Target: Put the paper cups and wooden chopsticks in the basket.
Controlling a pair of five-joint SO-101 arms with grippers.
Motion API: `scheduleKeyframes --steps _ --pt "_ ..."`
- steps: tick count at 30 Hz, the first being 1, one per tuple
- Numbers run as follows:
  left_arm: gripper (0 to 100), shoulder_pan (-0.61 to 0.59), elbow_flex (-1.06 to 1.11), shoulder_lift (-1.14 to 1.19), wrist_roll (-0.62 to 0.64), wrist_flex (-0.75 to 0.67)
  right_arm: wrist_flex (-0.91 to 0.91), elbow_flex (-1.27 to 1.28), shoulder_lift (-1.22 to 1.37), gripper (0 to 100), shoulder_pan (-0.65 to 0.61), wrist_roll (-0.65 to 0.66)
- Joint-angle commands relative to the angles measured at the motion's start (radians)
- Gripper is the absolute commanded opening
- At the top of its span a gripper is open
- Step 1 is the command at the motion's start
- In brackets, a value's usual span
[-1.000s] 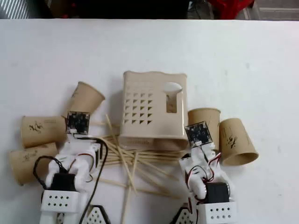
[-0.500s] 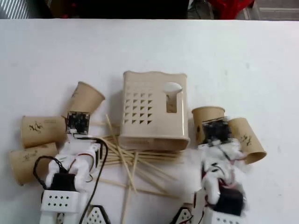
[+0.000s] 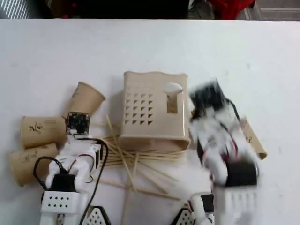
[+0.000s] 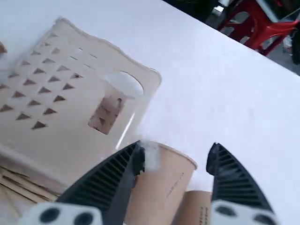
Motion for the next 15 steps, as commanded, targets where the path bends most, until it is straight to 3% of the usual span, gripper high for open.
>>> scheduleKeyframes --steps 1,8,15 --pt "14 0.007 -0.006 -0.008 -0.005 0.002 0.062 -0.339 0.400 22.7 -0.068 -0.138" --pt "14 0.007 -0.006 -0.008 -0.005 0.002 0.122 -0.671 0.920 22.7 -0.084 -0.181" --pt "14 0.007 -0.006 -0.008 -0.005 0.002 0.102 -0.701 1.092 22.7 -0.068 -0.181"
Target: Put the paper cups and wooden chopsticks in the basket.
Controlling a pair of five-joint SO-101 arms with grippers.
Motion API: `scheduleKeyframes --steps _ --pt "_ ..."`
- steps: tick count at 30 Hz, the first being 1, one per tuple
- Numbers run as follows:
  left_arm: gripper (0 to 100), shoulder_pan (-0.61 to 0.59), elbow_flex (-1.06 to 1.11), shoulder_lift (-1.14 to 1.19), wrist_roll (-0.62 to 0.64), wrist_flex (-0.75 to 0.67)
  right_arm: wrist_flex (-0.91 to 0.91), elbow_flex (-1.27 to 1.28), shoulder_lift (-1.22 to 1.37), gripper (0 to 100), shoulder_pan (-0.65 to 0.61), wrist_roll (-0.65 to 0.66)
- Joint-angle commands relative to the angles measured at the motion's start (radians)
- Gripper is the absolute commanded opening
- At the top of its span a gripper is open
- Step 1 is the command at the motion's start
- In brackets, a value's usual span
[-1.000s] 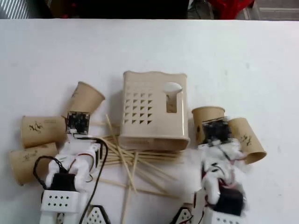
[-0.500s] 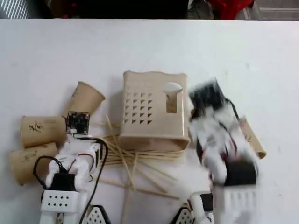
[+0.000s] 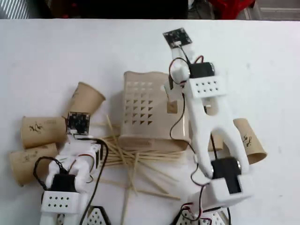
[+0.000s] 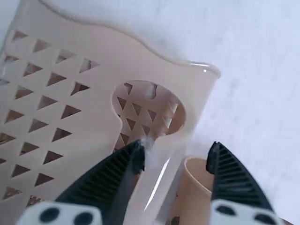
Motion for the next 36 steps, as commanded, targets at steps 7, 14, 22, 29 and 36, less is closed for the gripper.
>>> scheduleKeyframes --steps 7,14,22,29,36 --pt "14 0.007 -0.006 -0.008 -0.005 0.002 -0.130 -0.051 0.097 22.7 0.024 0.002" --pt "14 0.007 -0.006 -0.008 -0.005 0.002 -0.265 -0.051 0.188 22.6 0.030 0.002" --pt "14 0.007 -0.006 -0.008 -0.005 0.002 -0.380 -0.051 0.275 7.2 0.035 -0.008" --pt "14 0.007 -0.006 -0.008 -0.005 0.002 -0.395 -0.098 0.239 1.8 0.062 -0.032" --pt "14 0.007 -0.006 -0.008 -0.005 0.002 -0.389 -0.213 0.142 1.5 0.064 -0.157"
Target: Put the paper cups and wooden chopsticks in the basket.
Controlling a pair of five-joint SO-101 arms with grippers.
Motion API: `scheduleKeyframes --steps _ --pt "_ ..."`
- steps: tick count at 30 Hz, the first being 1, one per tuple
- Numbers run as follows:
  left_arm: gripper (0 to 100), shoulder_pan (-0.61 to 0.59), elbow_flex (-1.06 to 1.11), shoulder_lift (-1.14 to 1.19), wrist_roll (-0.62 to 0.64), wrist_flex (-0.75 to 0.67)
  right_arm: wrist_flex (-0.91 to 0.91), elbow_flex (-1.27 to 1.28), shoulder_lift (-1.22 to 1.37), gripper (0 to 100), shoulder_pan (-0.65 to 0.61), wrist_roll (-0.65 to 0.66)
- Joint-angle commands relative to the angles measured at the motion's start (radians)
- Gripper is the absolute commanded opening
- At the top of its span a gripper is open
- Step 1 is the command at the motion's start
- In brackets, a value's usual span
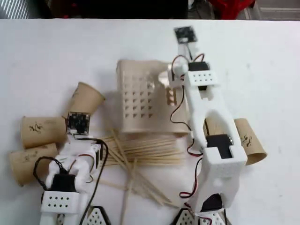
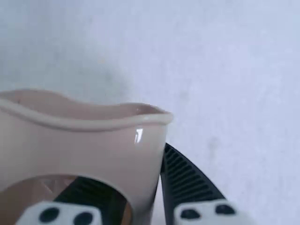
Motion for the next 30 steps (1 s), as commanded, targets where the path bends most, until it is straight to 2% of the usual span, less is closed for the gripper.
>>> scheduleKeyframes --steps 1,7,10,16,24,30 --pt "14 0.007 -0.006 -0.008 -0.005 0.002 -0.007 -0.107 -0.128 1.5 -0.008 -0.031" --pt "14 0.007 -0.006 -0.008 -0.005 0.002 -0.019 -0.218 -0.200 1.5 -0.025 -0.135" --pt "14 0.007 -0.006 -0.008 -0.005 0.002 -0.085 -0.262 -0.202 1.5 -0.021 -0.175" --pt "14 0.007 -0.006 -0.008 -0.005 0.002 -0.191 -0.265 -0.243 1.5 -0.004 -0.181" --pt "14 0.007 -0.006 -0.008 -0.005 0.002 -0.188 -0.259 -0.305 1.5 0.019 -0.181" --pt "14 0.007 -0.006 -0.008 -0.005 0.002 -0.220 -0.086 -0.461 1.5 0.008 -0.183"
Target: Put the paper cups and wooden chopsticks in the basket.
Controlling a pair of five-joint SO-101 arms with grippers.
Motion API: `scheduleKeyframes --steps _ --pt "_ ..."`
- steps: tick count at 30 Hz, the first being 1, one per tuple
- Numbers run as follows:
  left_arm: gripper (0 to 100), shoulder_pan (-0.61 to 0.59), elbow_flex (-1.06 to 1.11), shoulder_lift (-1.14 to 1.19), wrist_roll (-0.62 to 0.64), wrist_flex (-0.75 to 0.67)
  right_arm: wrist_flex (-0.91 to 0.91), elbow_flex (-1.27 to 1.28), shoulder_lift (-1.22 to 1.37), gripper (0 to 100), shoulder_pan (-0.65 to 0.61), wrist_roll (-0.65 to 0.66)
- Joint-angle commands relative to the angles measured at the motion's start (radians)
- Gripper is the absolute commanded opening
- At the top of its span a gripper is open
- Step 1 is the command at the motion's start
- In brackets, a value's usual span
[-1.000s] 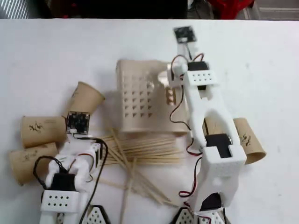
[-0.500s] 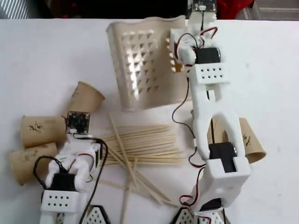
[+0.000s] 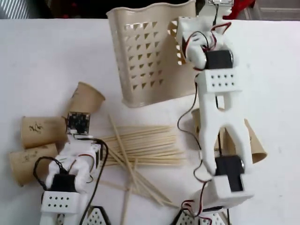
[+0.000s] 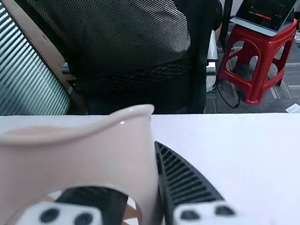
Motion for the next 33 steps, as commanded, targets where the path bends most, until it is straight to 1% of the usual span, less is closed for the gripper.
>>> scheduleKeyframes --steps 1,4,9,10,11,15,16,18,20,23,25,29,31,33 --pt "14 0.007 -0.006 -0.008 -0.005 0.002 -0.062 0.094 -0.196 1.5 0.002 -0.012" --pt "14 0.019 -0.006 -0.008 -0.005 0.002 -0.119 0.255 -0.364 1.5 0.002 -0.012" --pt "15 0.058 -0.009 -0.008 -0.014 0.000 -0.344 0.549 -0.575 1.5 0.004 -0.005" --pt "15 0.067 -0.020 -0.010 -0.038 -0.006 -0.372 0.592 -0.595 1.5 0.007 -0.005" --pt "15 0.068 -0.037 -0.010 -0.091 -0.015 -0.387 0.621 -0.608 1.5 0.008 -0.003" --pt "14 0.024 -0.157 -0.010 -0.413 -0.025 -0.387 0.681 -0.634 1.5 0.008 -0.003" --pt "14 0.013 -0.196 -0.010 -0.451 -0.017 -0.387 0.684 -0.634 1.5 0.008 -0.003" --pt "15 -0.005 -0.275 -0.008 -0.442 0.005 -0.387 0.684 -0.634 1.5 0.008 -0.003" --pt "15 -0.018 -0.370 -0.008 -0.439 0.060 -0.387 0.684 -0.634 1.5 0.008 -0.003" --pt "15 -0.021 -0.560 -0.007 -0.433 0.152 -0.394 0.687 -0.634 1.5 0.004 -0.003" --pt "16 -0.021 -0.692 -0.004 -0.431 0.189 -0.394 0.689 -0.634 1.5 0.004 -0.003" --pt "21 -0.022 -0.910 0.002 -0.428 0.215 -0.386 0.692 -0.636 1.5 0.010 -0.003" --pt "23 -0.024 -0.988 0.036 -0.387 0.209 -0.387 0.720 -0.642 1.5 0.010 -0.005" --pt "23 -0.062 -1.094 0.117 -0.333 0.207 -0.400 0.778 -0.682 1.5 0.004 -0.005"
